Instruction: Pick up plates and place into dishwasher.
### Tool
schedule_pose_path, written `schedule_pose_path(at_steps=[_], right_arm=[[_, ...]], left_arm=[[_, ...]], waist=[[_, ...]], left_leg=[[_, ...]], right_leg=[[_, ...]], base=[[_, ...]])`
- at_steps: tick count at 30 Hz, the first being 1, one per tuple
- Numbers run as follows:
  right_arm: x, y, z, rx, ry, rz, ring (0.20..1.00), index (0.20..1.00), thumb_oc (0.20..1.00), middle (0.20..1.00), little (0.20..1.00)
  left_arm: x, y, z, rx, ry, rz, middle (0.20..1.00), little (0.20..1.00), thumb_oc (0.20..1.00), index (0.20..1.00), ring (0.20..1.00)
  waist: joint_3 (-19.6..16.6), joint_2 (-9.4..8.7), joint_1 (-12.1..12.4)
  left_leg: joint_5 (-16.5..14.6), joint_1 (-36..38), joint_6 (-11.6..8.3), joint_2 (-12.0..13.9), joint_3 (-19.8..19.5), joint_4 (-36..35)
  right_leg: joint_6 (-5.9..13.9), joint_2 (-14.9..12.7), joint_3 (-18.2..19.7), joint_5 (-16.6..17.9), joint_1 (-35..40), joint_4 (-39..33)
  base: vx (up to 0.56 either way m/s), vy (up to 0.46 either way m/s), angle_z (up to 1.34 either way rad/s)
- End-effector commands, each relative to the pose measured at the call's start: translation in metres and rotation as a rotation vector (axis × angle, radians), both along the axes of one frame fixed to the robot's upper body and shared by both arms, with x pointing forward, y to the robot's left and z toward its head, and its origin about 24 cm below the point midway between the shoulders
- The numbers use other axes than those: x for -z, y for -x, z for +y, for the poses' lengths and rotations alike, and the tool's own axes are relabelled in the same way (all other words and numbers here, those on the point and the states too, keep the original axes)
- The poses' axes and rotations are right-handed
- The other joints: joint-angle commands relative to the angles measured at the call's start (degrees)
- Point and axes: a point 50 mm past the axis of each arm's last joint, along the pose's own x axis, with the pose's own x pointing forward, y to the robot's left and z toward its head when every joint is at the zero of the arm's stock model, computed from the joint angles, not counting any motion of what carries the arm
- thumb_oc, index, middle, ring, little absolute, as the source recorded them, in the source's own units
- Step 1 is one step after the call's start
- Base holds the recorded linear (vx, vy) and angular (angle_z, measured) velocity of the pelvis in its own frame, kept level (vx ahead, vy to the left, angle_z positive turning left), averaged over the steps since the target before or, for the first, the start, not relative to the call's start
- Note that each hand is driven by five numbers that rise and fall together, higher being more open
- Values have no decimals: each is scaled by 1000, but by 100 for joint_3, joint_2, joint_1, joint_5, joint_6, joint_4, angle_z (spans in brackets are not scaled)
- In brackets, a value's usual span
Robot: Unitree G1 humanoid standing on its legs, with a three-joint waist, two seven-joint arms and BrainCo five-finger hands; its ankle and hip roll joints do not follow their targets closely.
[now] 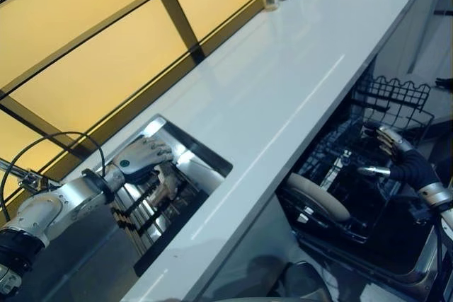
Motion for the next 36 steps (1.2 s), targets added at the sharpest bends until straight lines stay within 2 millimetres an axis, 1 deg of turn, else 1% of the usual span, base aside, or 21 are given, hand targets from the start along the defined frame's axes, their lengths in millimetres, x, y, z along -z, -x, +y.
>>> schedule_pose_path(at_steps=[1, 14, 19, 25, 31, 32, 33, 34, 36], right_arm=[[-25, -9, 8, -68, 16, -105, 1000, 1000, 1000, 1000, 1000], [-23, -6, 8, -71, -7, -112, 1000, 1000, 1000, 1000, 1000], [-22, -7, 10, -73, -17, -122, 1000, 1000, 1000, 1000, 1000], [-25, -9, 13, -61, -40, -171, 1000, 1000, 1000, 1000, 1000], [-29, -14, 16, -41, -75, -233, 1000, 1000, 1000, 1000, 1000], [-30, -15, 17, -40, -79, -244, 1000, 1000, 1000, 1000, 1000], [-31, -16, 18, -40, -88, -255, 1000, 1000, 1000, 1000, 1000], [-31, -16, 18, -40, -88, -255, 1000, 1000, 1000, 1000, 1000], [-35, -18, 21, -38, -108, -290, 1000, 1000, 1000, 1000, 1000]], left_arm=[[-11, -10, 16, -78, 5, -71, 200, 200, 200, 200, 200], [-10, -7, 19, -75, 31, -89, 200, 200, 200, 200, 200], [-17, -7, 22, -85, 49, -107, 200, 200, 200, 200, 200], [-30, -9, 28, -102, 33, -166, 200, 200, 200, 200, 200], [-50, -10, 41, -128, 6, -249, 200, 200, 200, 200, 200], [-55, -10, 43, -130, -3, -269, 231, 231, 231, 231, 231], [-61, -9, 46, -135, -10, -303, 216, 216, 216, 216, 216], [-61, -9, 46, -136, -10, -303, 216, 216, 216, 216, 216], [-79, -10, 54, -153, 4, -408, 200, 200, 200, 200, 200]], waist=[[-340, -212, 13], [-429, -250, 62], [-477, -269, 112], [-581, -351, 220], [-664, -459, 375], [-682, -484, 406], [-703, -522, 442], [-707, -523, 444], [-764, -611, 550]], left_leg=[[-1152, -115, 345, -336, -90, 1045], [-1125, -91, 314, -289, -113, 971], [-1107, -92, 300, -262, -130, 901], [-1065, -107, 276, -209, -163, 775], [-1031, -140, 243, -141, -209, 684], [-1017, -151, 234, -126, -219, 660], [-1002, -155, 227, -106, -243, 627], [-999, -160, 226, -106, -239, 625], [-947, -197, 209, -57, -291, 528]], right_leg=[[531, -135, -74, 1035, 268, -1592], [514, -104, -118, 1059, 376, -1765], [505, -80, -140, 1069, 434, -1875], [487, -27, -193, 1107, 528, -2065], [471, 21, -270, 1174, 615, -2271], [468, 30, -286, 1190, 628, -2316], [461, 44, -315, 1203, 663, -2370], [460, 44, -312, 1208, 659, -2374], [445, 74, -366, 1237, 704, -2488]], base=[[0, 0, 0], [-22, -11, 0], [-65, -16, 0], [-96, -29, 2], [-115, -26, 5], [-129, -26, 5], [-100, -23, 5], [-123, -27, 9], [-146, -39, 11]])
